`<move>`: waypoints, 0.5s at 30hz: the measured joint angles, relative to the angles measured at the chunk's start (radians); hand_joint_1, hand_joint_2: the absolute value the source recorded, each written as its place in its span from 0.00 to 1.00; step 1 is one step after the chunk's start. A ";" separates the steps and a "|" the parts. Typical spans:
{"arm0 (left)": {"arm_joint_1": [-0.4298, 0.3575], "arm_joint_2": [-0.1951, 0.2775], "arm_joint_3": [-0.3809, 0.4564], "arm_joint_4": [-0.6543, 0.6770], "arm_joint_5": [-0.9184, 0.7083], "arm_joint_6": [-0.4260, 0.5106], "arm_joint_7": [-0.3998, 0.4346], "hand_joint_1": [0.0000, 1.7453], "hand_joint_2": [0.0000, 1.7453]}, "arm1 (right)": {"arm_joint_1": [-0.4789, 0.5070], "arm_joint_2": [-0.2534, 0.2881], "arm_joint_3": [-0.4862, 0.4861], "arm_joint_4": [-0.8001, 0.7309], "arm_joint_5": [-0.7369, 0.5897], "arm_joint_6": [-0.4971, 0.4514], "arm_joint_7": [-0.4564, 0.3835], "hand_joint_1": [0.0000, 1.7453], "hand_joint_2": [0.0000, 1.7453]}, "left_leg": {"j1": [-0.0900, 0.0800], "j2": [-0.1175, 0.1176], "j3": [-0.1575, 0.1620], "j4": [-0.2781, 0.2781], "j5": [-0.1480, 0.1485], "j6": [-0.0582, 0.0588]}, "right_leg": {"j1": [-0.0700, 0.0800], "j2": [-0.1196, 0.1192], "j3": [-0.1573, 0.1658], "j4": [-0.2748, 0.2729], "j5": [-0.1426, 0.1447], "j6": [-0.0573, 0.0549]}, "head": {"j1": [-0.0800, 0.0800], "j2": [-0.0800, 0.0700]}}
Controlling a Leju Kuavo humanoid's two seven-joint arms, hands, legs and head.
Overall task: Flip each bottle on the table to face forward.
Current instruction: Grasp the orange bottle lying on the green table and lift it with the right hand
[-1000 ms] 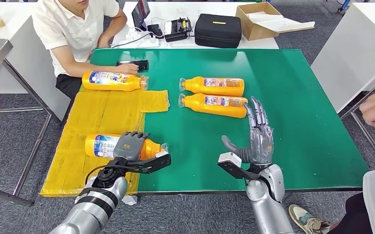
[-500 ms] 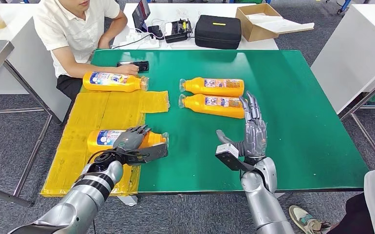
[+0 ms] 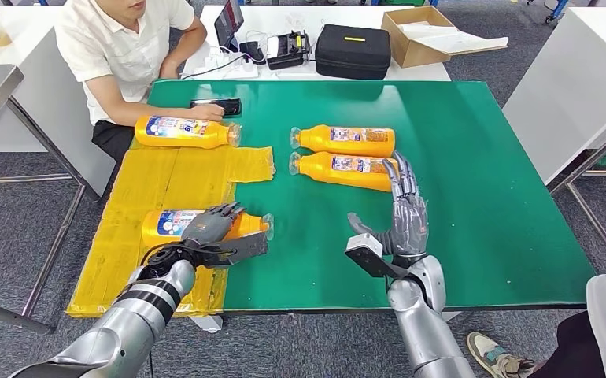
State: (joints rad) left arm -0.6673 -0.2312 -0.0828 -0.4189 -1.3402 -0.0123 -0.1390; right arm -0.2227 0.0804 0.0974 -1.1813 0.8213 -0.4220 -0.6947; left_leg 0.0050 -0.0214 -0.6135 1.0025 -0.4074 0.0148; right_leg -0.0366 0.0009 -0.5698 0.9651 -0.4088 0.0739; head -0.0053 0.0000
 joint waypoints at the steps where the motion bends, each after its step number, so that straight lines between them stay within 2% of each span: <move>1: 0.000 0.000 0.000 0.000 0.001 0.003 -0.002 0.00 1.00 | 0.000 0.000 0.000 0.001 0.000 0.000 0.000 0.00 1.00 | 0.000 0.000 0.000 0.000 0.000 0.000 | 0.000 0.000 0.000 0.000 0.000 0.000 | 0.000 0.000; 4: 0.004 0.000 0.000 -0.001 0.021 0.044 -0.026 0.00 1.00 | 0.000 -0.001 0.000 0.001 0.004 -0.001 0.000 0.00 1.00 | 0.000 0.000 0.000 0.000 0.000 0.000 | 0.000 0.000 -0.001 0.000 0.000 0.000 | 0.000 0.000; 8: 0.052 -0.017 -0.001 -0.058 0.078 0.162 -0.080 0.00 1.00 | 0.013 -0.001 -0.003 -0.008 0.031 0.000 0.000 0.00 1.00 | 0.000 0.000 -0.001 0.001 0.000 0.000 | 0.000 0.000 -0.003 0.000 0.000 0.000 | 0.000 0.000; 10: 0.117 -0.038 -0.010 -0.162 0.151 0.210 -0.126 0.00 1.00 | 0.036 0.000 -0.010 -0.033 0.061 0.002 0.009 0.00 1.00 | 0.000 0.000 -0.004 0.001 0.000 0.000 | 0.000 0.000 -0.005 0.000 0.000 0.000 | 0.000 0.000; 12: 0.195 -0.063 -0.032 -0.310 0.245 0.213 -0.159 0.00 1.00 | 0.064 0.002 -0.017 -0.065 0.107 0.010 0.042 0.00 1.00 | 0.000 0.000 -0.007 0.001 0.000 0.000 | 0.000 0.000 -0.007 0.000 0.000 0.000 | 0.000 0.000; 15: 0.293 -0.085 -0.095 -0.523 0.338 0.217 -0.169 0.00 1.00 | 0.093 0.003 -0.027 -0.098 0.153 0.028 0.094 0.00 1.00 | -0.001 0.000 -0.010 0.001 -0.001 0.000 | -0.001 0.000 -0.011 0.000 0.000 0.000 | 0.000 0.000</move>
State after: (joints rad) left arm -0.3742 -0.3163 -0.1775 -0.9417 -1.0026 0.2046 -0.3080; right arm -0.1300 0.0836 0.0700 -1.2789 0.9742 -0.3942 -0.6006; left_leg 0.0045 -0.0210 -0.6234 1.0036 -0.4080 0.0152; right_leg -0.0372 0.0009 -0.5804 0.9649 -0.4088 0.0744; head -0.0052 0.0000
